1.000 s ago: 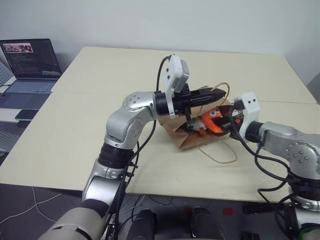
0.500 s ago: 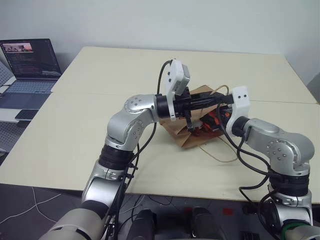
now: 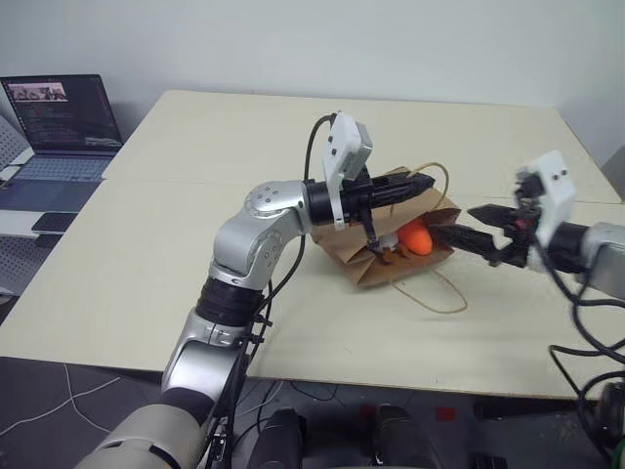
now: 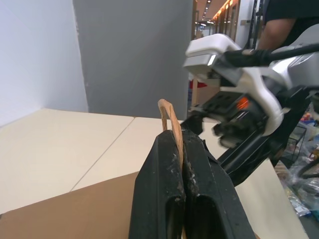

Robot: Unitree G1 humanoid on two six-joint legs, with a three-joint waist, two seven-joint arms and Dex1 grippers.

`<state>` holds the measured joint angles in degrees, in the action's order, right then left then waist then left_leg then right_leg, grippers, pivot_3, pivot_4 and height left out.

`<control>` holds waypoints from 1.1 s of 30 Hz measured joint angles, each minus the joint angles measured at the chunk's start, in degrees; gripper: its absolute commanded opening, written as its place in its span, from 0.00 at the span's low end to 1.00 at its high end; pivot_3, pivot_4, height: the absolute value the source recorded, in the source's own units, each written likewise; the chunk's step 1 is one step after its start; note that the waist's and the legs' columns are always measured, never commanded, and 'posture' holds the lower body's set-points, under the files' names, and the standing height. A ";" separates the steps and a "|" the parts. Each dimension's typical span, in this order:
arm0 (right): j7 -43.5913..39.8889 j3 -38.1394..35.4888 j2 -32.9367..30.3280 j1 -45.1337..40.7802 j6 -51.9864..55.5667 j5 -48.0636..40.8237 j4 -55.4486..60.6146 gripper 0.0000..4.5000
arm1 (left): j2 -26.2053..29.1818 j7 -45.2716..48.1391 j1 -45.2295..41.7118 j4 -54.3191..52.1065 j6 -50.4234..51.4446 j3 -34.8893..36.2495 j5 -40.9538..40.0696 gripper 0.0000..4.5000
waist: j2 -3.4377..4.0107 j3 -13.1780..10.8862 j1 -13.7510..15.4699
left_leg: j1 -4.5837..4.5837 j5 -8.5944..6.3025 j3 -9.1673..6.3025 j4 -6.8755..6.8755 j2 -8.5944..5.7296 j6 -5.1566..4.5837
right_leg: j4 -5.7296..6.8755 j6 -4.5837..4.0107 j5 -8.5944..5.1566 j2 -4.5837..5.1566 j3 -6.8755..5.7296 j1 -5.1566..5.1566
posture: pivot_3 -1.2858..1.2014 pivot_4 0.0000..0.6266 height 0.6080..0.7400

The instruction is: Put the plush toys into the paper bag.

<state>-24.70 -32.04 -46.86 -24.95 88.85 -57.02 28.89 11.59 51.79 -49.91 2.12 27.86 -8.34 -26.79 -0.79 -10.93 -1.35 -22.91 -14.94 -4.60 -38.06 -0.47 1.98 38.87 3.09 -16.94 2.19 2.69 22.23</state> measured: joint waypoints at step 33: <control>44.79 7.74 15.60 26.34 -27.50 -47.70 -7.25 0.31 | -0.47 -0.04 -0.81 2.62 -2.28 0.34 1.55 0.00 | 0.01 0.01 -0.43 | 0.07 0.09 0.11 0.00 0.00 -0.13 | 0.04 0.02 -0.01 -0.10 0.19 -0.02 | 0.52 0.24 1.00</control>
<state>20.09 -24.31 -31.26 1.38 61.35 -104.73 21.64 11.11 51.75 -50.72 4.74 25.58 -8.00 -25.24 -0.78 -10.91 -1.78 -22.84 -14.86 -4.49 -38.05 -0.47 1.85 38.91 3.10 -16.95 2.09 2.89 22.20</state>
